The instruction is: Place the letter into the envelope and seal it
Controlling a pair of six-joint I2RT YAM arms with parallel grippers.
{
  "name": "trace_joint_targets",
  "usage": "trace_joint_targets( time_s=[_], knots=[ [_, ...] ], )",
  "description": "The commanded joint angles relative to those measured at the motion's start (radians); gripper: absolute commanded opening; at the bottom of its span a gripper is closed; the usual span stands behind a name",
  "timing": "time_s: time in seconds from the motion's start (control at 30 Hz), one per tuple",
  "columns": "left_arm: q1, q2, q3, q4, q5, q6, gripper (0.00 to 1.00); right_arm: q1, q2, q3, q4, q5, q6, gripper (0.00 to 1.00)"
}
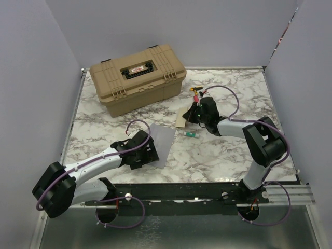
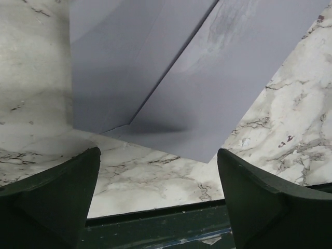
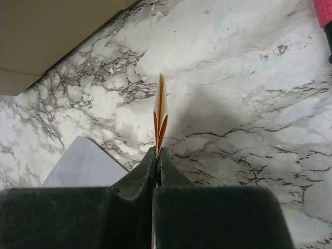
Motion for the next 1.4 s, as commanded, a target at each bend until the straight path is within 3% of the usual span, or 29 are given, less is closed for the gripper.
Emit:
trace_joint_targets(
  time_s=[0.0, 0.33, 0.9, 1.13, 1.37],
  knots=[
    [0.024, 0.013, -0.028, 0.055, 0.074, 0.029, 0.94, 0.006, 0.012, -0.001, 0.054, -0.038, -0.076, 0.00],
    [0.123, 0.026, -0.035, 0.155, 0.038, 0.047, 0.94, 0.016, 0.000, -0.021, -0.005, -0.222, -0.166, 0.00],
    [0.339, 0.083, 0.081, 0.160, -0.101, 0.197, 0.96, 0.076, -0.075, -0.007, -0.196, -0.245, -0.038, 0.00],
    [0.355, 0.182, 0.133, 0.237, -0.048, 0.244, 0.97, 0.092, -0.207, -0.090, -0.232, -0.244, 0.088, 0.00],
    [0.357, 0.187, 0.162, 0.207, -0.007, 0.271, 0.97, 0.101, -0.348, -0.176, -0.237, -0.215, 0.074, 0.01]
  ],
)
